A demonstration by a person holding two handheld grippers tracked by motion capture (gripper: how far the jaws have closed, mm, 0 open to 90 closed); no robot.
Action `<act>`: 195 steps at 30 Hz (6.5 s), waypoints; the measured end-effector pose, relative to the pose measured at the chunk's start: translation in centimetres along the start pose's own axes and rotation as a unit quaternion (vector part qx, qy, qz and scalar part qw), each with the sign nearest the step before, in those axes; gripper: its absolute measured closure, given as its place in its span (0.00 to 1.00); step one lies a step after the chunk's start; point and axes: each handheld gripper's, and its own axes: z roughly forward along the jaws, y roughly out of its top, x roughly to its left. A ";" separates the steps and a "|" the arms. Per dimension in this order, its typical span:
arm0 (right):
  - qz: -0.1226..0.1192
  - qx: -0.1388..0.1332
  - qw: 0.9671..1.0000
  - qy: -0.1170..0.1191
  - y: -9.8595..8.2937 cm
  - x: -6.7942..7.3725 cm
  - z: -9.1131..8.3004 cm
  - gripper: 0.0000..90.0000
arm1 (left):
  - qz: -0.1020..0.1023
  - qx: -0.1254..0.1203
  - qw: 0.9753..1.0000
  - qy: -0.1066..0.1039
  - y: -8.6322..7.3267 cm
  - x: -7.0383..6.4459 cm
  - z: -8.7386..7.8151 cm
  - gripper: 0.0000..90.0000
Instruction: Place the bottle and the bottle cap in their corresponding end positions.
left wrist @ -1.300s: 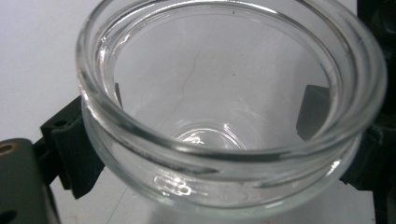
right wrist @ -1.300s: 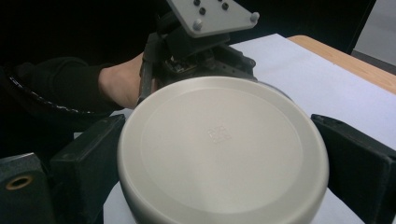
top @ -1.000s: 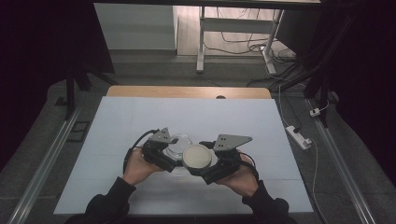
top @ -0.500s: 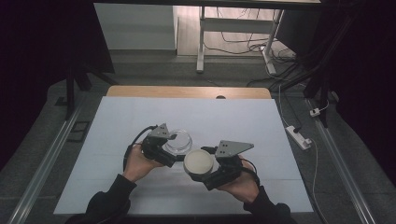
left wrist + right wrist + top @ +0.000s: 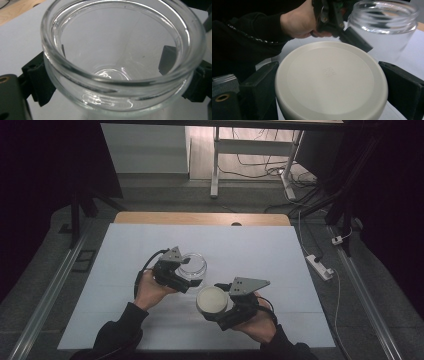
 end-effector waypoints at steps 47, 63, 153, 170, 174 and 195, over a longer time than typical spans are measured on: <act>-0.016 0.054 0.998 -0.021 -5.0 -0.3 5.1 0.08 | 0.003 -0.003 1.000 0.028 1.8 4.0 5.0 0.08; -0.016 0.077 0.996 -0.031 -6.3 -1.5 6.9 0.08 | 0.001 0.002 0.999 0.046 1.0 5.2 7.3 0.08; 0.080 0.105 0.988 -0.081 -5.6 -3.2 4.8 0.00 | -0.076 0.064 0.995 0.022 -4.4 2.1 1.8 0.00; 0.081 0.104 0.985 -0.114 -5.9 -3.8 1.9 0.00 | -0.094 0.055 0.994 0.029 -6.9 -0.3 -1.8 0.00; 0.082 0.100 0.984 -0.125 -6.0 -3.9 1.0 0.00 | -0.098 0.054 0.993 0.030 -7.4 -0.9 -2.7 0.00; 0.099 0.096 0.975 -0.177 -7.9 -3.8 -4.2 0.00 | -0.134 0.043 0.988 0.058 -11.6 -3.2 -7.8 0.00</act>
